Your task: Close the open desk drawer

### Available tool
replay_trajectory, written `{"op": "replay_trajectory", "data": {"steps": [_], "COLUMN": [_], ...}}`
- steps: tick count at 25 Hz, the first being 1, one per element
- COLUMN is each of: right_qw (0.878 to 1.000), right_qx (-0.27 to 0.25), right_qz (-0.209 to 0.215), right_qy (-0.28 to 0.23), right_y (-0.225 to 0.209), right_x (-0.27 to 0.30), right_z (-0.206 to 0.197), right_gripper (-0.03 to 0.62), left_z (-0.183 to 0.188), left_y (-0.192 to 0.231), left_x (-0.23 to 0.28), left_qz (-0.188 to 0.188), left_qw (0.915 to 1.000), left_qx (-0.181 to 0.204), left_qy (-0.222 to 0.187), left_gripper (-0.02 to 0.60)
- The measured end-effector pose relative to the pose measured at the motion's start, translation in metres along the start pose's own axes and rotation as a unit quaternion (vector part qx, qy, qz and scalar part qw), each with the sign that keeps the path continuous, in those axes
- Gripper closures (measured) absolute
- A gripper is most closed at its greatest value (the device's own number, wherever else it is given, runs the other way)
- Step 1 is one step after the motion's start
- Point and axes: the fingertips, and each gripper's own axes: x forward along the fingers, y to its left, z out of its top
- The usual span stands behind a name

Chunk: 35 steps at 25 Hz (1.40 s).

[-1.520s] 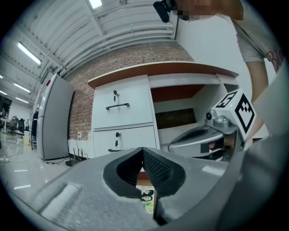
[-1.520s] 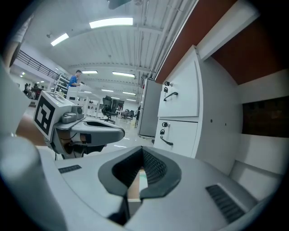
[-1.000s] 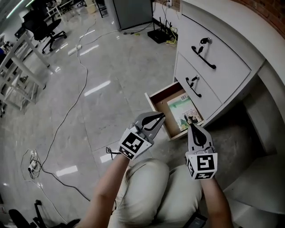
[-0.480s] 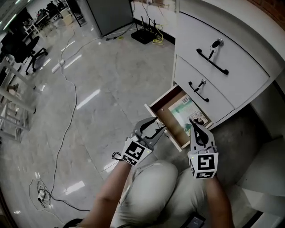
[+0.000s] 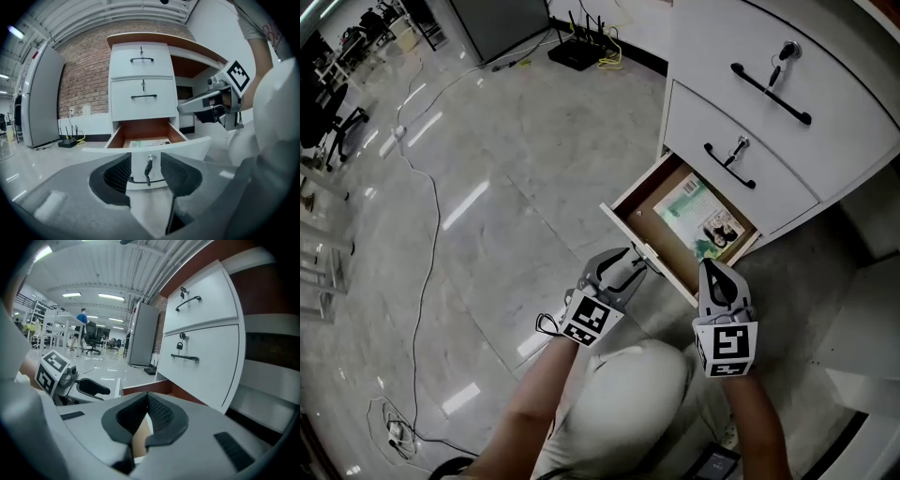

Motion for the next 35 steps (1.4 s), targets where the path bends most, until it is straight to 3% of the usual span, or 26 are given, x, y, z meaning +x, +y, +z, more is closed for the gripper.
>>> {"op": "replay_trajectory", "data": {"steps": [7, 14, 21, 27, 35], "right_qw": [0.999, 1.000, 1.000, 0.999, 0.998], "right_qx": [0.030, -0.005, -0.007, 0.006, 0.021], "right_qz": [-0.019, -0.015, -0.020, -0.033, -0.056], "right_qy": [-0.011, -0.012, -0.018, -0.021, -0.023], "right_y": [0.001, 0.013, 0.021, 0.013, -0.007], "right_x": [-0.003, 0.000, -0.002, -0.008, -0.014], "right_z": [-0.014, -0.012, -0.012, -0.012, -0.012], "right_gripper": [0.583, 0.583, 0.583, 0.583, 0.583], "left_z": [-0.058, -0.101, -0.091, -0.091, -0.044], "left_y": [-0.016, -0.024, -0.018, -0.020, -0.012], "left_x": [0.016, 0.054, 0.062, 0.060, 0.060], "left_qz": [-0.012, -0.016, -0.005, -0.004, 0.000], "left_qw": [0.9994, 0.9971, 0.9979, 0.9976, 0.9993], "left_qx": [-0.007, -0.017, -0.048, -0.045, -0.037], "left_qy": [0.032, 0.072, 0.044, 0.053, 0.001], "left_gripper": [0.387, 0.387, 0.388, 0.388, 0.387]}}
